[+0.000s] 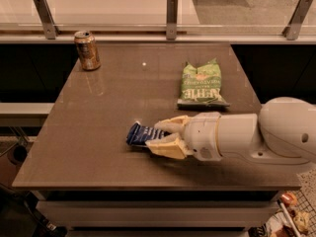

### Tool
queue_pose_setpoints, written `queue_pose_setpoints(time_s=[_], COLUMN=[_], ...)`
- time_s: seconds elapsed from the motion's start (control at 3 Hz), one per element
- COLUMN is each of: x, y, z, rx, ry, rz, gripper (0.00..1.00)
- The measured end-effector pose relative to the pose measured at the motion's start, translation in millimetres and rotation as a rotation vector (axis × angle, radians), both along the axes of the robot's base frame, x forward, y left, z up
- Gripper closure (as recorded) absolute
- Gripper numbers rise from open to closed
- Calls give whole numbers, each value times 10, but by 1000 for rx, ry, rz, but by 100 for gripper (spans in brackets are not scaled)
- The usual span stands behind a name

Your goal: Move rxbar blueberry near orange can

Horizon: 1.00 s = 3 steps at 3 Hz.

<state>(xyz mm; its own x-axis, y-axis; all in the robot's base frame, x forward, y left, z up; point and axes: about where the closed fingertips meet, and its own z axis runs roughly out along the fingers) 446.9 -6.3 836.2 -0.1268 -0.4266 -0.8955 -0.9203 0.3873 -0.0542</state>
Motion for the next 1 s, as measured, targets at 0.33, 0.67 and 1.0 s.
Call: queue_pose_setpoints(time_s=[0.33, 0.67, 1.0], x=[254, 542, 877], y=[-115, -206, -229], z=[270, 534, 748], rx=[-38, -62, -82], ry=[-30, -58, -85], rz=[-14, -29, -74], gripper=[100, 100, 100])
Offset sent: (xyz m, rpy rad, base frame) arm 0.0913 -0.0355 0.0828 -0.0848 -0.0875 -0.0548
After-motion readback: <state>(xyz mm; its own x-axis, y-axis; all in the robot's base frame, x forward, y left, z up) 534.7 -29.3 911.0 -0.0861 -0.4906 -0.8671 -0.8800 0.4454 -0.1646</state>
